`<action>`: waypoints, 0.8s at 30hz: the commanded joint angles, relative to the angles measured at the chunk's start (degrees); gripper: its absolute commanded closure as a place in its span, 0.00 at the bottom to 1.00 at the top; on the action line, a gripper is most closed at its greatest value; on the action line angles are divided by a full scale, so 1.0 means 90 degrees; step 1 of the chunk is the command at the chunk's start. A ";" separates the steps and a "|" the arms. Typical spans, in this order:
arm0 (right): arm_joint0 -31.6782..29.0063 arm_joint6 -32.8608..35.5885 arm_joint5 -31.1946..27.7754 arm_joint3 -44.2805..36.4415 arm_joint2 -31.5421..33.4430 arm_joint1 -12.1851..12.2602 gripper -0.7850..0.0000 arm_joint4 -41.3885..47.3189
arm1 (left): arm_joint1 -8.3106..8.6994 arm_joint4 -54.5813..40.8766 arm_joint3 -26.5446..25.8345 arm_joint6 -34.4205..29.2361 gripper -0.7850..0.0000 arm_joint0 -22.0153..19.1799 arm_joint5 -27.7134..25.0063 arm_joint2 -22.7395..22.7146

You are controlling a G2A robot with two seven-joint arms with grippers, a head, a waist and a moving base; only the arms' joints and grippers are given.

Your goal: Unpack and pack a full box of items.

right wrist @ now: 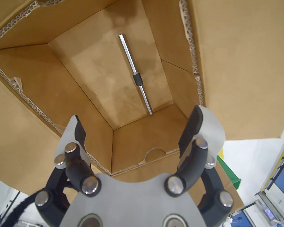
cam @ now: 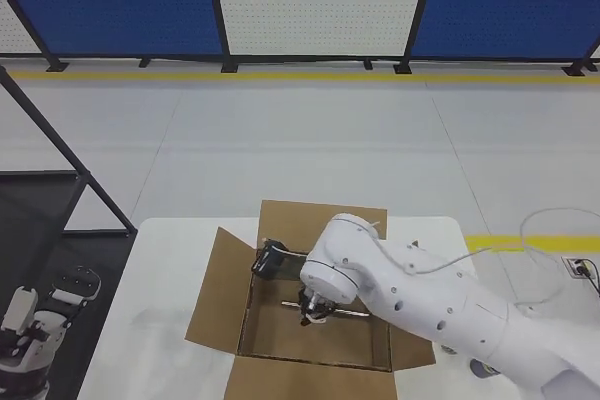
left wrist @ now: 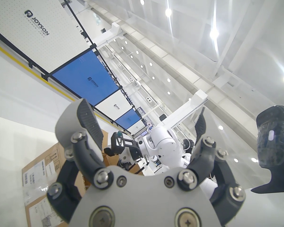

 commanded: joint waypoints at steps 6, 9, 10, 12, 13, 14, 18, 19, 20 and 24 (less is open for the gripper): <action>-0.0093 -0.0135 -0.1298 0.1395 -0.0197 -0.0413 0.00 0.0291 | 0.0000 0.0000 0.0000 0.0000 0.00 0.0000 0.0000 0.0000; -0.0164 -0.0231 -0.1498 0.1933 -0.0319 -0.0611 0.00 0.0190 | 0.0000 0.0000 0.0000 0.0000 0.00 0.0000 0.0000 0.0000; -0.0200 -0.0301 -0.1530 0.2084 -0.0330 -0.0682 0.00 0.0133 | 0.0000 0.0000 0.0000 0.0000 0.00 0.0000 0.0000 0.0000; -0.0280 -0.0458 -0.1757 0.2412 -0.0330 -0.0804 0.00 0.0069 | 0.0000 0.0000 0.0000 0.0000 0.00 0.0000 0.0000 0.0000; -0.0319 -0.0542 -0.1883 0.2582 -0.0330 -0.0859 0.00 0.0064 | 0.0000 0.0000 0.0000 0.0000 0.00 0.0000 0.0000 0.0000; -0.0355 -0.0624 -0.2010 0.2753 -0.0330 -0.0911 0.00 0.0087 | 0.0000 0.0000 0.0000 0.0000 0.00 0.0000 0.0000 0.0000; -0.0472 -0.0847 -0.2410 0.3273 -0.0330 -0.1110 0.00 0.0031 | 0.0000 0.0000 0.0000 0.0000 0.00 0.0000 0.0000 0.0000; -0.0496 -0.0889 -0.2486 0.3371 -0.0330 -0.1157 0.00 -0.0024 | 0.0000 0.0000 0.0000 0.0000 0.00 0.0000 0.0000 0.0000; -0.0514 -0.0933 -0.2538 0.3468 -0.0330 -0.1201 0.00 -0.0061 | 0.0000 0.0000 0.0000 0.0000 0.00 0.0000 0.0000 0.0000; -0.0598 -0.1169 -0.2770 0.3802 -0.0330 -0.1352 0.27 -0.0272 | 0.0000 0.0000 0.0000 0.0000 0.00 0.0000 0.0000 0.0000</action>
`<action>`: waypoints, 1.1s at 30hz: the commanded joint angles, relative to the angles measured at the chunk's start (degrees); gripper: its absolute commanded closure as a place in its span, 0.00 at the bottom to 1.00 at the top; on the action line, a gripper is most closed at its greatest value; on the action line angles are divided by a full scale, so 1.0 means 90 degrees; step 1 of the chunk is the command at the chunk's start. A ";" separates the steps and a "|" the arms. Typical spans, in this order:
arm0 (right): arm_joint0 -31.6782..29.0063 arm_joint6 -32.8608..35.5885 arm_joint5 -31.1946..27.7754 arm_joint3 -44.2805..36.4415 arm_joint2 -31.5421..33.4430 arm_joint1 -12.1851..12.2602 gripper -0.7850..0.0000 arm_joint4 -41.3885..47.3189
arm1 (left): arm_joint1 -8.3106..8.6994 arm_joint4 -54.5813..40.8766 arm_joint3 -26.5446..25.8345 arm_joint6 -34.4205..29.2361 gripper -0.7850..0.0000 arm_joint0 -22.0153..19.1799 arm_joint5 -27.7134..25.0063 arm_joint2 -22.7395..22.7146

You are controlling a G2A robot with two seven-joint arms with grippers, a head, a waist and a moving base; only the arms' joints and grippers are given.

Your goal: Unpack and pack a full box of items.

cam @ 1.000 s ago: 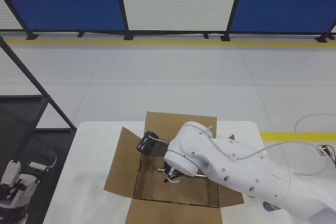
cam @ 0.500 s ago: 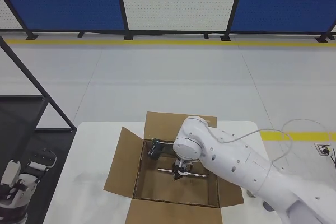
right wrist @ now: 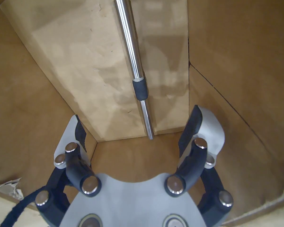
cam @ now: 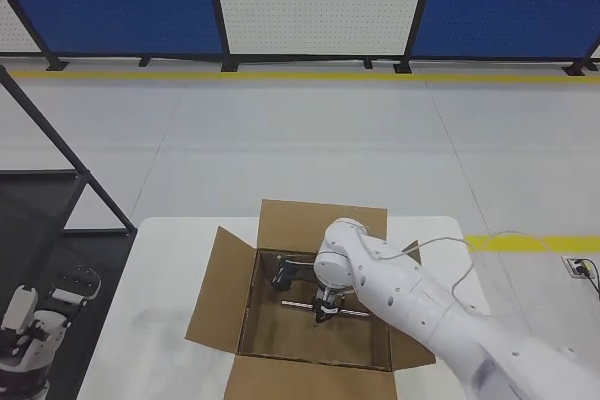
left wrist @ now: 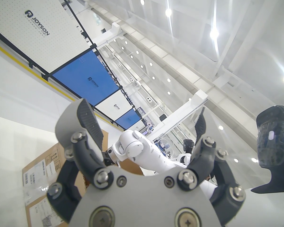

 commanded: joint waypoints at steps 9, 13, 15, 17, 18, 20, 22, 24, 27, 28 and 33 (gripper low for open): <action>-0.0151 -0.0450 -0.0483 0.0574 0.0000 -0.0334 0.51 -0.0520 | 0.0000 0.0000 0.0000 0.0000 0.00 0.0000 0.0000 0.0000; -0.0224 -0.0574 -0.0574 0.0796 0.0000 -0.0466 0.51 -0.0765 | 0.0000 0.0000 0.0000 0.0000 0.00 0.0000 0.0000 0.0000; -0.0244 -0.0643 -0.0609 0.0921 0.0000 -0.0531 0.51 -0.0838 | 0.0000 0.0000 0.0000 0.0000 0.00 0.0000 0.0000 0.0000; -0.0262 -0.0688 -0.0661 0.1075 0.0001 -0.0591 0.51 -0.0902 | 0.0000 0.0000 0.0000 0.0000 0.00 0.0000 0.0000 0.0000; -0.0268 -0.0702 -0.0677 0.1166 0.0008 -0.0621 0.51 -0.0904 | 0.0000 0.0000 0.0000 0.0000 0.00 0.0000 0.0000 0.0000; -0.0277 -0.0745 -0.0747 0.1338 0.0024 -0.0681 0.53 -0.0904 | 0.0000 0.0000 0.0000 0.0000 0.00 0.0000 0.0000 0.0000; -0.0284 -0.0791 -0.0823 0.1495 0.0032 -0.0738 0.55 -0.0923 | 0.0000 0.0000 0.0000 0.0000 0.00 0.0000 0.0000 0.0000; -0.0294 -0.0835 -0.0894 0.1644 0.0049 -0.0795 0.55 -0.0920 | 0.0000 0.0000 0.0000 0.0000 0.00 0.0000 0.0000 0.0000; -0.0304 -0.0915 -0.0998 0.1843 0.0059 -0.0876 0.56 -0.0960 | 0.0000 0.0000 0.0000 0.0000 0.00 0.0000 0.0000 0.0000; -0.0309 -0.0932 -0.1026 0.1909 0.0061 -0.0902 0.57 -0.0974 | 0.0000 0.0000 0.0000 0.0000 0.00 0.0000 0.0000 0.0000; -0.0324 -0.1031 -0.1147 0.2179 0.0080 -0.1030 0.63 -0.1030 | 0.0000 0.0000 0.0000 0.0000 0.00 0.0000 0.0000 0.0000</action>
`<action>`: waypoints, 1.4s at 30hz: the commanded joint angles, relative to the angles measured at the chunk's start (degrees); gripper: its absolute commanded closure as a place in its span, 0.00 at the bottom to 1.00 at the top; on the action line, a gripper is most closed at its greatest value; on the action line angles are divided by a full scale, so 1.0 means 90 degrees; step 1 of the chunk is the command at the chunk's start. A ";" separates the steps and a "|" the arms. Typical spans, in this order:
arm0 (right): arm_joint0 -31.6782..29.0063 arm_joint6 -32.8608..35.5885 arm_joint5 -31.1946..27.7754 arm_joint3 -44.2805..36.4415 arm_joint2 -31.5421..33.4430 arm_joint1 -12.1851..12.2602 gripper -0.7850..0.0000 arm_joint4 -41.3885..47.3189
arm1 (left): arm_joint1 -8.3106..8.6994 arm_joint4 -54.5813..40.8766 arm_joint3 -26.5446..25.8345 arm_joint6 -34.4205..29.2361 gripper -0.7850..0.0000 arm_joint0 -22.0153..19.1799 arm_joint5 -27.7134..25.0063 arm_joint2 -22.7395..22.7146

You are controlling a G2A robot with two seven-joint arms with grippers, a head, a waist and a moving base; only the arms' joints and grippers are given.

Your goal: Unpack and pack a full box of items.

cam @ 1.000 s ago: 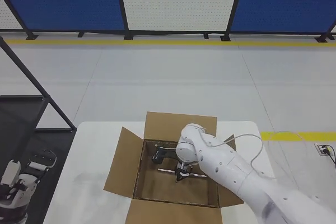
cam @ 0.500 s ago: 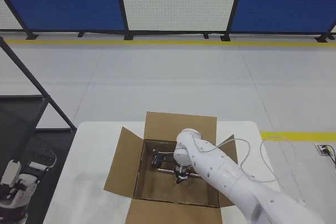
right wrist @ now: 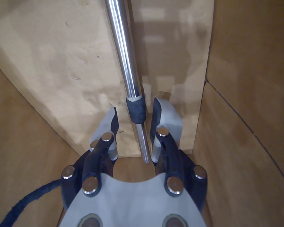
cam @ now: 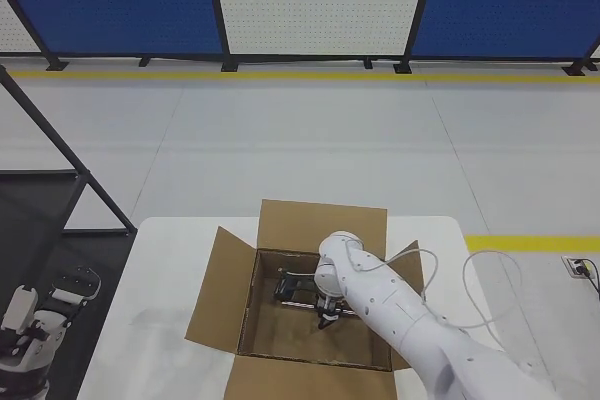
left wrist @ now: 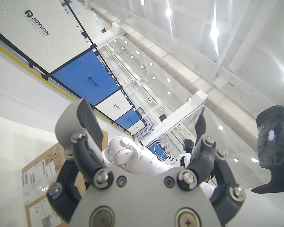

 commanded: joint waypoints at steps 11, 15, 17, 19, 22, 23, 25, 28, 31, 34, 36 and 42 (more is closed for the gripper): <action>-0.0010 -0.0133 -0.0189 0.0538 0.0056 -0.0265 0.94 -0.0111 | 0.0000 0.0000 0.0000 0.0000 0.00 0.0000 0.0000 0.0000; -0.0008 -0.0178 -0.0240 0.0667 0.0074 -0.0338 1.00 -0.0158 | 0.0000 0.0000 0.0000 0.0000 0.00 0.0000 0.0000 0.0000; 0.0000 -0.0191 -0.0261 0.0723 0.0085 -0.0371 1.00 -0.0177 | 0.0000 0.0000 0.0000 0.0000 0.00 0.0000 0.0000 0.0000; 0.0038 -0.0250 -0.0256 0.0747 0.0103 -0.0399 1.00 -0.0204 | 0.0000 0.0000 0.0000 0.0000 0.00 0.0000 0.0000 0.0000; 0.0147 -0.0390 -0.0252 0.0715 0.0120 -0.0425 1.00 -0.0303 | 0.0000 0.0000 0.0000 0.0000 0.00 0.0000 0.0000 0.0000; 0.0194 -0.0438 -0.0239 0.0689 0.0124 -0.0428 1.00 -0.0349 | 0.0000 0.0000 0.0000 0.0000 0.00 0.0000 0.0000 0.0000; 0.0288 -0.0511 -0.0201 0.0633 0.0141 -0.0424 1.00 -0.0428 | 0.0000 0.0000 0.0000 0.0000 0.00 0.0000 0.0000 0.0000; 0.0417 -0.0497 -0.0205 0.0481 0.0163 -0.0393 1.00 -0.0541 | 0.0000 0.0000 0.0000 0.0000 0.00 0.0000 0.0000 0.0000; 0.0533 -0.0544 -0.0255 0.0233 0.0184 -0.0313 1.00 -0.0703 | 0.0000 0.0000 0.0000 0.0000 0.00 0.0000 0.0000 0.0000; 0.0598 -0.0610 -0.0203 -0.0133 0.0238 -0.0174 1.00 -0.0848 | 0.0000 0.0000 0.0000 0.0000 0.00 0.0000 0.0000 0.0000; 0.0621 -0.0616 -0.0101 -0.0457 0.0308 -0.0036 1.00 -0.0924 | 0.0000 0.0000 0.0000 0.0000 0.00 0.0000 0.0000 0.0000; 0.0447 -0.0173 0.0479 -0.2221 0.0744 0.0661 1.00 -0.1110 | 0.0000 0.0000 0.0000 0.0000 0.00 0.0000 0.0000 0.0000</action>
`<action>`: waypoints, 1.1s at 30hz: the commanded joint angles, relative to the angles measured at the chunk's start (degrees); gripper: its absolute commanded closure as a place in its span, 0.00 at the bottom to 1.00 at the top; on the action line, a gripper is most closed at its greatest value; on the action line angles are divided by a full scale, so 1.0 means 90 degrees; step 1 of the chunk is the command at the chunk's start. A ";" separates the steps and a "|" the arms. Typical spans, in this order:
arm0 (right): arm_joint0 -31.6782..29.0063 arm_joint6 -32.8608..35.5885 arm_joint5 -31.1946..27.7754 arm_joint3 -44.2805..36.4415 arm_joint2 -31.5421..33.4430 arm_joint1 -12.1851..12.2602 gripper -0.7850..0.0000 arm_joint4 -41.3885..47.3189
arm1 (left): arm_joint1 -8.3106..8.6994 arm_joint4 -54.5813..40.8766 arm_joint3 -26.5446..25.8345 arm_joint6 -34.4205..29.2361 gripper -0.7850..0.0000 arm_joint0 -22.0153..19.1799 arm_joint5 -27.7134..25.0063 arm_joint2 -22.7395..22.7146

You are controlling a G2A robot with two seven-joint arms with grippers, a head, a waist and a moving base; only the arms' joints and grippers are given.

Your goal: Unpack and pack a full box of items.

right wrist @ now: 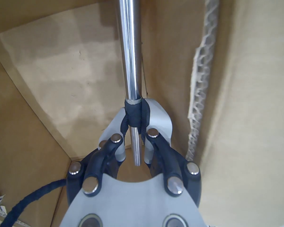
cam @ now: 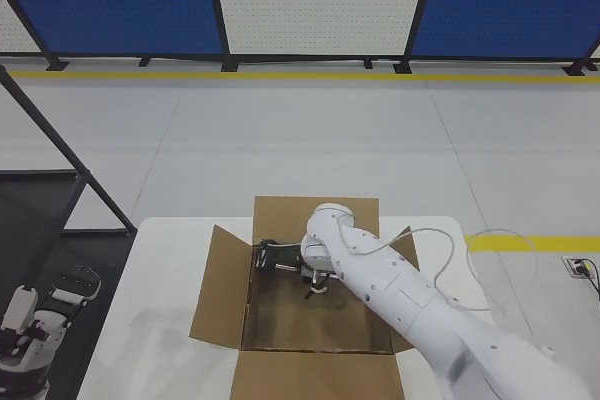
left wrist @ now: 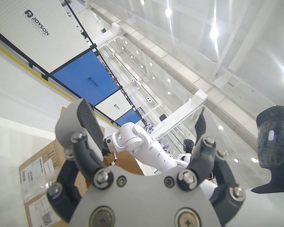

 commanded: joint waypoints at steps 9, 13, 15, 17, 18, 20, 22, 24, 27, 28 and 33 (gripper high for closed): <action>-0.1913 0.2156 0.1547 -0.5451 0.2202 0.1845 1.00 -0.0704 | 0.0000 0.0000 0.0000 0.0000 0.00 0.0000 0.0000 0.0000; -0.3207 0.2407 0.1380 -0.7176 0.3650 0.2384 1.00 -0.0609 | 0.0000 0.0000 0.0000 0.0000 0.00 0.0000 0.0000 0.0000; -0.3647 0.2542 0.1323 -0.7630 0.4154 0.2533 1.00 -0.0552 | 0.0000 0.0000 0.0000 0.0000 0.00 0.0000 0.0000 0.0000; -0.3647 0.2542 0.1323 -0.7630 0.4154 0.2533 1.00 -0.0552 | 0.0000 0.0000 0.0000 0.0000 0.00 0.0000 0.0000 0.0000; -0.3647 0.2542 0.1323 -0.7630 0.4154 0.2533 1.00 -0.0552 | 0.0000 0.0000 0.0000 0.0000 0.00 0.0000 0.0000 0.0000; -0.3647 0.2542 0.1323 -0.7630 0.4154 0.2533 1.00 -0.0552 | 0.0000 0.0000 0.0000 0.0000 0.00 0.0000 0.0000 0.0000; -0.3647 0.2542 0.1323 -0.7630 0.4154 0.2533 1.00 -0.0552 | 0.0000 0.0000 0.0000 0.0000 0.00 0.0000 0.0000 0.0000; -0.3647 0.2542 0.1323 -0.7630 0.4154 0.2533 1.00 -0.0552 | 0.0000 0.0000 0.0000 0.0000 0.00 0.0000 0.0000 0.0000; -0.3647 0.2542 0.1323 -0.7630 0.4154 0.2533 1.00 -0.0552 | 0.0000 0.0000 0.0000 0.0000 0.00 0.0000 0.0000 0.0000; -0.3678 0.2480 0.1303 -0.7629 0.4144 0.2532 1.00 -0.0509 | 0.0000 0.0000 0.0000 0.0000 0.00 0.0000 0.0000 0.0000; -0.3805 0.1962 0.1069 -0.7766 0.4469 0.2586 1.00 -0.0025 | 0.0000 0.0000 0.0000 0.0000 0.00 0.0000 0.0000 0.0000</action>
